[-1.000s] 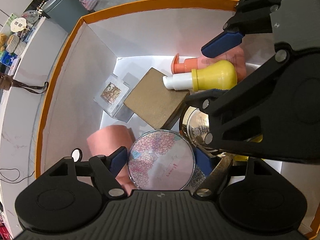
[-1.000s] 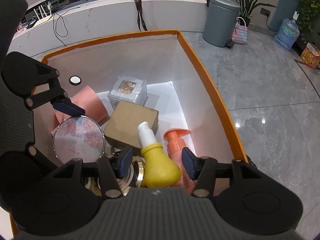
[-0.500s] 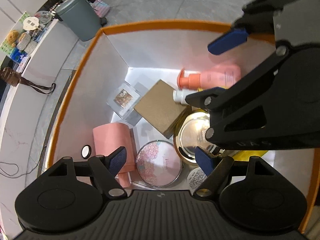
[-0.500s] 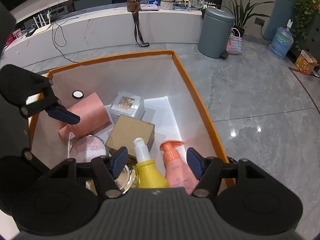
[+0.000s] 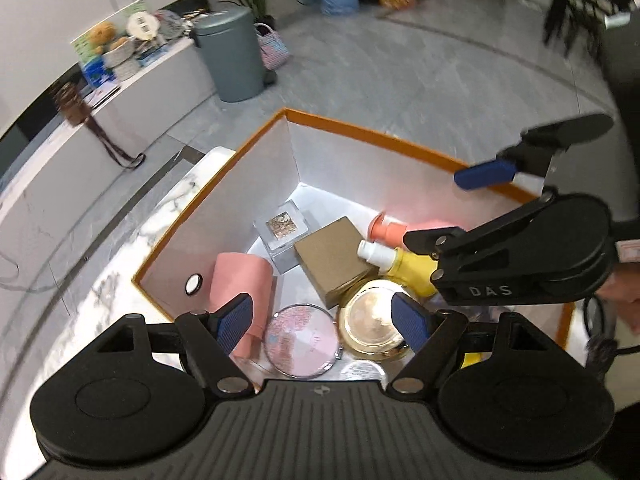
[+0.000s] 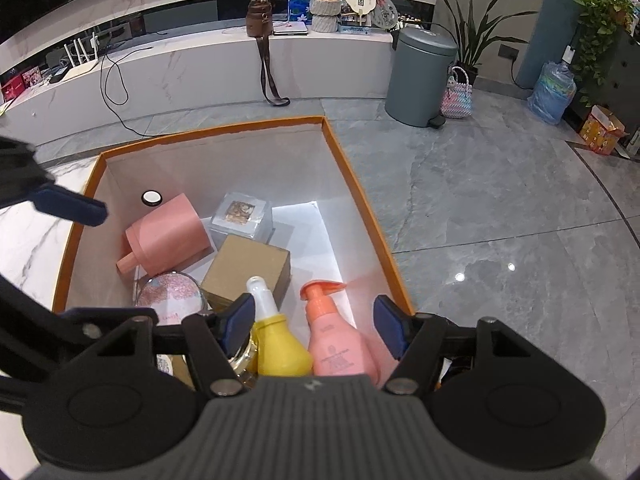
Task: Organize rigid objects
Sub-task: 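Withdraw both tools upward from the filled orange box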
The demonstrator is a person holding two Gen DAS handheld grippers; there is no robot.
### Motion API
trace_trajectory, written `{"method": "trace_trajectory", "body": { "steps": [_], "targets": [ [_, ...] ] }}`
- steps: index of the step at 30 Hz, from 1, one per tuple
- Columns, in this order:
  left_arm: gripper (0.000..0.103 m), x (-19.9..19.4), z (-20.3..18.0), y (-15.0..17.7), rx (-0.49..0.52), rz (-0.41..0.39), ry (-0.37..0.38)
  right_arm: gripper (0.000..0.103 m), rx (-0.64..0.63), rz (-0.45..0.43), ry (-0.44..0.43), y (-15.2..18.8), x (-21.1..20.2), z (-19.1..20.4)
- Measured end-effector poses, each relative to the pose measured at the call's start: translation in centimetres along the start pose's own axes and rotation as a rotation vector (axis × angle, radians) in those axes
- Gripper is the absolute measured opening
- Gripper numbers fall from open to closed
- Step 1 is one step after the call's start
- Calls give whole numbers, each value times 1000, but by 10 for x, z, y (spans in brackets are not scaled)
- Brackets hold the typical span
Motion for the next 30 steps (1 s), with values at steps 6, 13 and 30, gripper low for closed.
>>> {"method": "trace_trajectory", "body": {
  "steps": [6,13,30],
  "targets": [
    [92,-16,9,6,-150,-55,-36,65,-15,-17,-2,1,-9,1],
    [93,-39,13,8,-308,-94,-121,65,31,-57,-8,-2,-19,-6],
    [94,-51,17,40,-509,10,-305,72,14,-42,-51,15,-33,8]
  ]
}}
Point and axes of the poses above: each gripper's, at about its wrist camera, not at the fingertips, and x roughly the way its jaws point, z to its left, y to its underside, the point moved 9 cm from there along x, roughly the way its jaws point, and after that the axes turned 9 degrees about -y, right-handed, at the moved point
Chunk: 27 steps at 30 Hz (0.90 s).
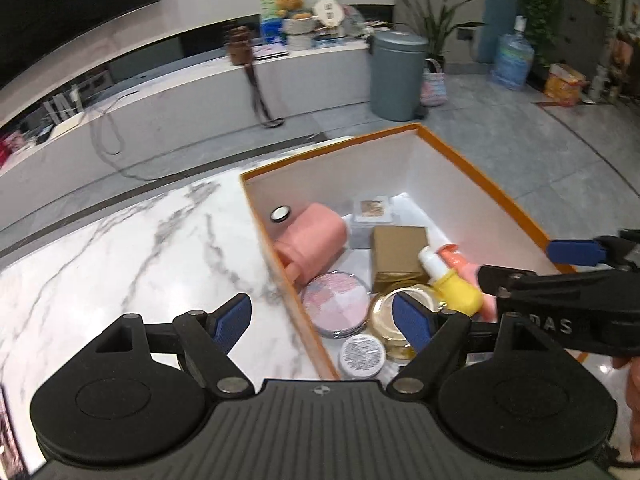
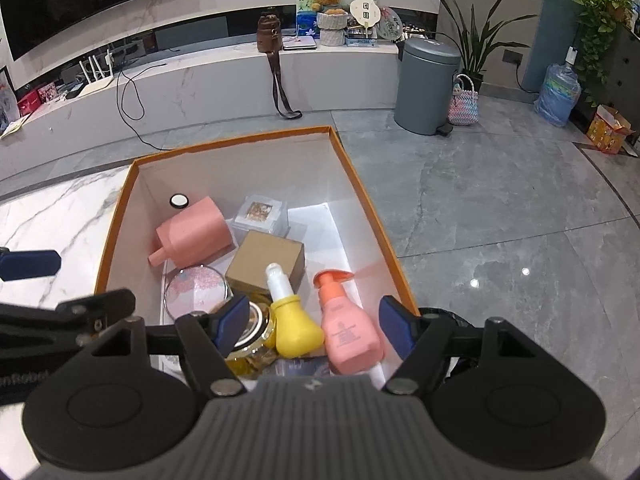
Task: Organize rigid objects
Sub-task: 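Withdraw both tools upward from the filled orange box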
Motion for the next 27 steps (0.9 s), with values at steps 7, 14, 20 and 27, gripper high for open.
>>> {"method": "trace_trajectory", "body": {
  "steps": [7,14,20,27],
  "targets": [
    [94,-1,4,4,-46,7,-7,72,-5,10,-1,5,-3,3],
    [95,-2,1,4,-32,-1,-12,72,-19,16,0,6,-3,4],
    [95,-3,-2,4,-30,0,-10,73,-24,20,5,6,-2,4],
    [95,-3,-2,4,-29,-1,-10,73,-24,20,6,7,-2,3]
  ]
}}
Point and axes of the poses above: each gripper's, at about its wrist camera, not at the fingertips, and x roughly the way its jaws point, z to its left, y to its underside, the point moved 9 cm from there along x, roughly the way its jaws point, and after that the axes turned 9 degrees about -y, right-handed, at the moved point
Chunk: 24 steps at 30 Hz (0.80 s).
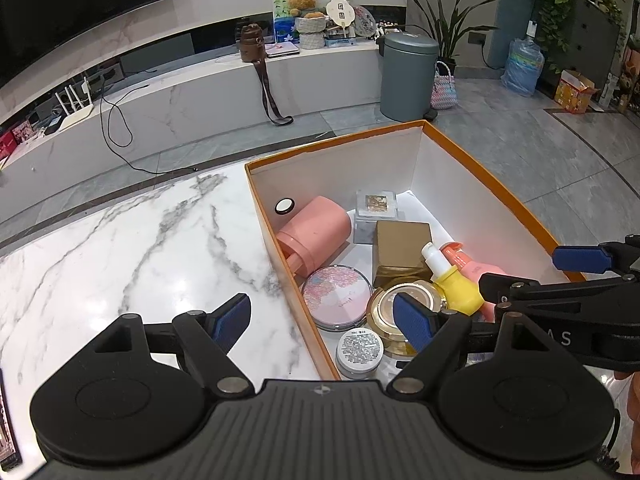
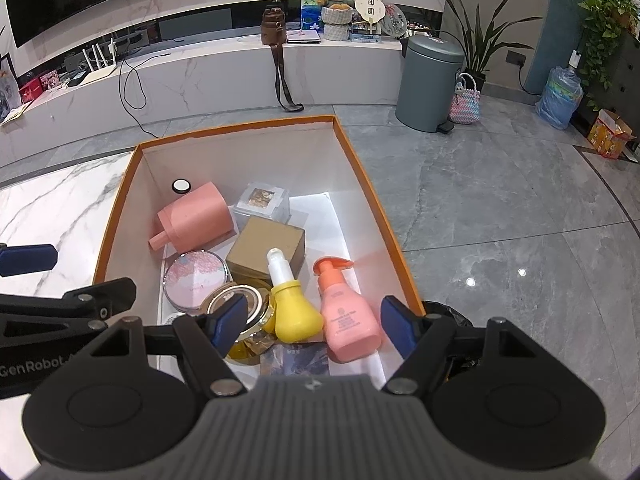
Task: Organize rigid objects
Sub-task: 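Withdraw both tools upward from the filled orange box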
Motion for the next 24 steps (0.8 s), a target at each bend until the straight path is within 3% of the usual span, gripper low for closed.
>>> {"method": "trace_trajectory", "body": {
  "steps": [24],
  "targets": [
    [95,-2,-7,2,20,-7,11,73,-1,-1,9,2,0,-5]
  ]
}}
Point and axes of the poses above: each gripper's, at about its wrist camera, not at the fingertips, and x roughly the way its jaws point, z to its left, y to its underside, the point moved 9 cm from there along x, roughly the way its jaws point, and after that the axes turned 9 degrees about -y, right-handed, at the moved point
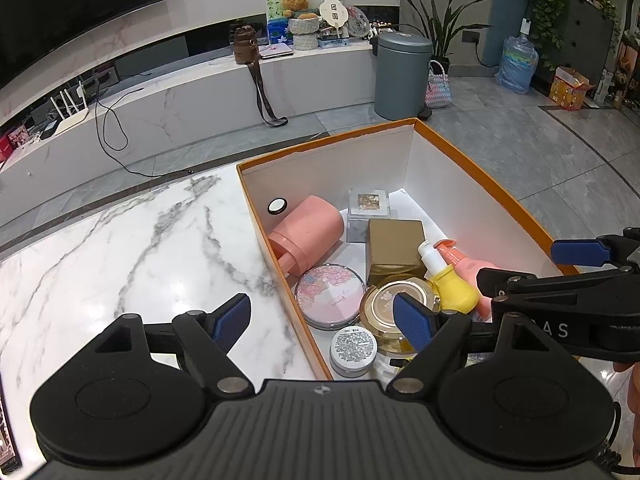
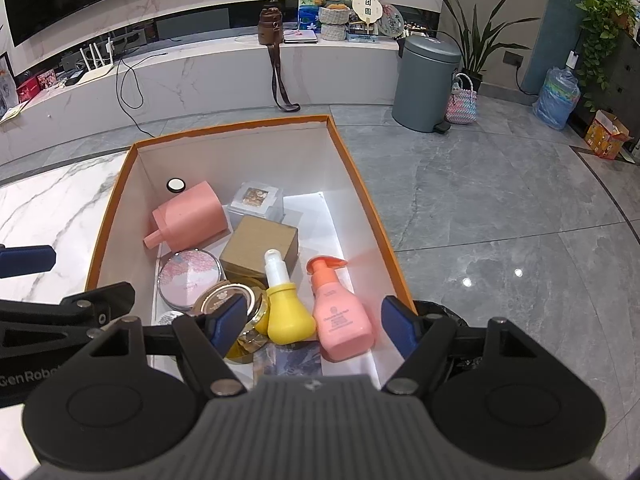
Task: Organize rigid objects
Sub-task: 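Withdraw both tools upward from the filled orange box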
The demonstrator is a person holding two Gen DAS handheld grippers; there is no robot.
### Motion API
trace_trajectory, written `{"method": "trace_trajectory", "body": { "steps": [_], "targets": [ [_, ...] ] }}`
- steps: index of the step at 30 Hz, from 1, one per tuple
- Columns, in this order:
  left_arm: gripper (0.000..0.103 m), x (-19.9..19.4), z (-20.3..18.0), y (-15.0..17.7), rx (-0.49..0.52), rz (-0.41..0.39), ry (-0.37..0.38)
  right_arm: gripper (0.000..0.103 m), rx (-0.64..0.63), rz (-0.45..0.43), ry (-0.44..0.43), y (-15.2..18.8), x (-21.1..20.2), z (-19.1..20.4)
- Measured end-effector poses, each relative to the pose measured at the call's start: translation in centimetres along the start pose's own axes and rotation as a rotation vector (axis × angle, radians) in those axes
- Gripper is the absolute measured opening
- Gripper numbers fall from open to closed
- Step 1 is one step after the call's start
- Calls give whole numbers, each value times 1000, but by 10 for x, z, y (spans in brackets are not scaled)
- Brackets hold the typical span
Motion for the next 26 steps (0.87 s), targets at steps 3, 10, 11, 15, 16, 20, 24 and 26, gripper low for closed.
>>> {"method": "trace_trajectory", "body": {
  "steps": [3,10,11,15,16,20,24,26],
  "targets": [
    [95,1,0,0,4,-3,3,73,1,0,1,0,-1,-1],
    [95,2,-1,-1,6,-3,8,73,1,0,5,-1,-1,-1],
    [95,2,-1,-1,8,-3,8,73,2,0,6,0,-1,-1],
    [95,2,-3,0,19,-3,10,74,2,0,7,0,-2,-2],
    [95,3,-3,0,21,-3,11,74,2,0,6,0,-2,-2],
    [95,4,-3,0,20,-2,16,74,1,1,11,0,-2,-1],
    [96,4,-5,-1,29,-22,29,74,5,0,16,0,-3,-3],
    [96,6,-7,0,35,-15,37,74,7,1,21,1,-3,-3]
  ]
}}
Point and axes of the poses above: each gripper's, at about its wrist camera, not at the fingertips, and x roughly the way its jaws point, z to its left, y to its underside, the point moved 9 cm from there along x, roughly the way its jaws point, and after that the axes turned 9 degrees about -y, right-handed, at the moved point
